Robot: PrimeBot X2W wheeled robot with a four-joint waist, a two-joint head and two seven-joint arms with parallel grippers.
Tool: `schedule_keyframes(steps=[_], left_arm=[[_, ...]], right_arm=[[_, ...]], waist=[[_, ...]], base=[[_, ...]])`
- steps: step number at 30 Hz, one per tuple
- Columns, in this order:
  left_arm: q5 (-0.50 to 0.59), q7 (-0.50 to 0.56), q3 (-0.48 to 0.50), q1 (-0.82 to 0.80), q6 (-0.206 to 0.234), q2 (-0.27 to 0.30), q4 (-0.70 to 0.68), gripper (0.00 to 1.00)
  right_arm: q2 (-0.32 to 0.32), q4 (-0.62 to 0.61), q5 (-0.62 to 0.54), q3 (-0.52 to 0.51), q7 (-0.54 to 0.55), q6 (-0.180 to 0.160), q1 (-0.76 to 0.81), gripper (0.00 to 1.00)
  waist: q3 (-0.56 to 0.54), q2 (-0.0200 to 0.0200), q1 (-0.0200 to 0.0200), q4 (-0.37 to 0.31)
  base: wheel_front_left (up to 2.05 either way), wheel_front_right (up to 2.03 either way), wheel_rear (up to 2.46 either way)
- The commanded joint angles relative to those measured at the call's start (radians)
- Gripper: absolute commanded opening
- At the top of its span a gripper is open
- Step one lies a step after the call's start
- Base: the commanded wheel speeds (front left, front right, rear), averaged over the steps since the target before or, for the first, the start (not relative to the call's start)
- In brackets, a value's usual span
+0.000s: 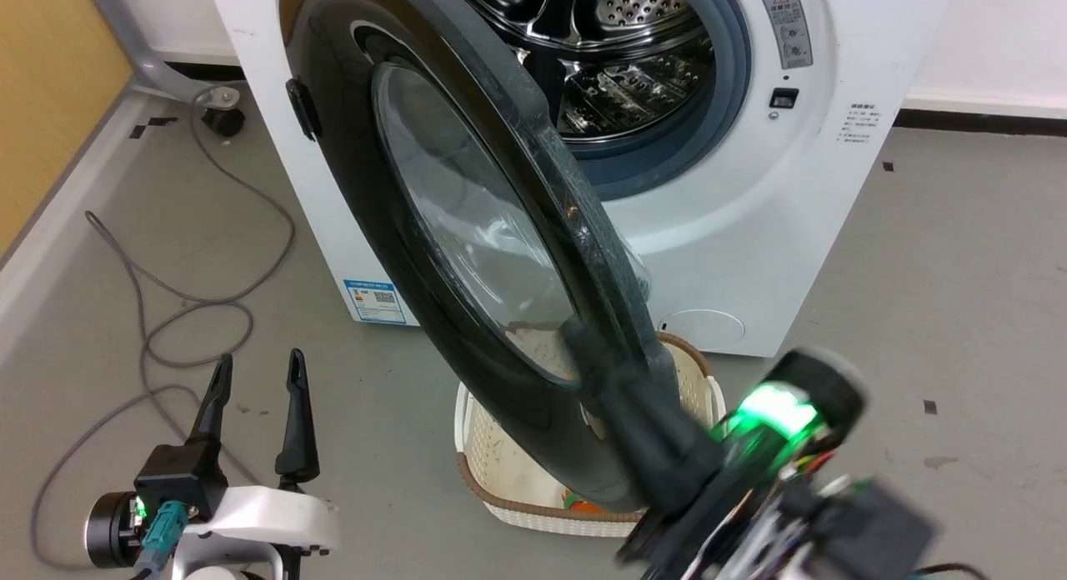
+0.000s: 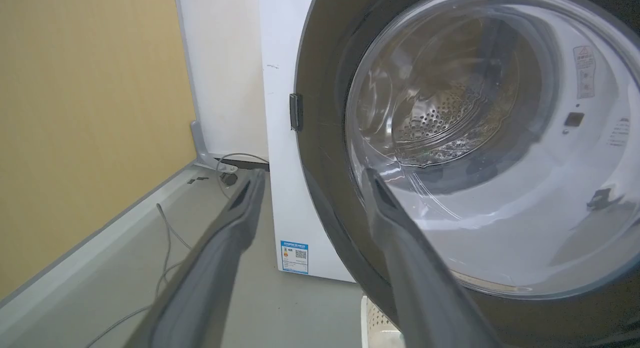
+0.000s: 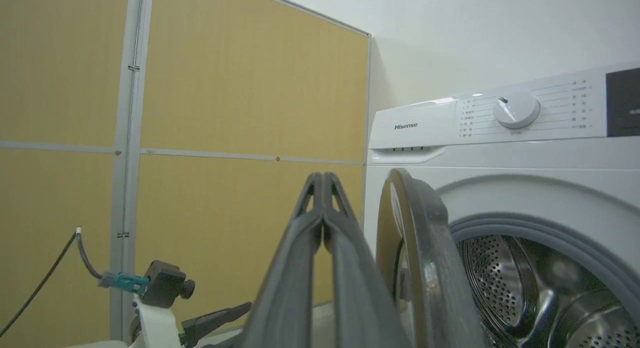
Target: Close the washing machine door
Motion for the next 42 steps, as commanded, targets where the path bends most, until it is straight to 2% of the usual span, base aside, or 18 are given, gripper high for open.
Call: schedule_keyframes(steps=[1,6,10,20,28,34,42], left_arm=[[0.006,-0.005,0.004,0.008,-0.003,-0.006,-0.003,1.00],[0.006,-0.005,0.005,-0.001,-0.005,-0.010,-0.007,1.00],[0.004,-0.005,0.006,-0.011,-0.005,-0.012,-0.008,1.00],[-0.001,-0.005,0.008,-0.024,-0.003,-0.015,-0.014,1.00],[-0.017,-0.005,-0.006,-0.043,0.007,-0.015,-0.031,1.00],[-0.030,-0.005,-0.029,-0.072,0.018,-0.015,-0.050,1.00],[-0.040,-0.005,-0.059,-0.121,0.036,-0.016,-0.078,1.00]], right_arm=[[-0.019,0.016,-0.002,0.027,-0.003,0.001,0.012,0.00],[-0.102,0.090,-0.088,0.159,-0.003,0.001,0.012,0.00],[-0.130,0.161,-0.126,0.166,-0.003,0.001,0.024,0.00],[-0.143,0.273,-0.143,-0.005,-0.003,0.001,0.037,0.00],[-0.123,0.316,-0.146,-0.184,-0.003,0.001,0.003,0.00],[-0.116,0.370,-0.134,-0.324,-0.003,0.001,-0.079,0.00],[-0.140,0.450,-0.145,-0.414,-0.003,0.001,-0.234,0.00]], waist=[[0.003,0.0000,0.0000,0.000],[0.019,0.0000,0.0000,0.003],[0.037,0.0000,0.0000,0.007],[0.079,0.0000,0.0000,0.015],[0.130,0.0000,0.0000,0.019],[0.192,0.0000,0.0000,0.020],[0.275,0.0000,0.0000,0.019]], base=[[0.00,0.00,0.00],[0.00,0.00,0.00],[0.00,0.00,0.00],[0.00,0.00,0.00],[0.00,0.00,0.00],[0.00,0.00,0.00],[0.00,0.00,0.00]])
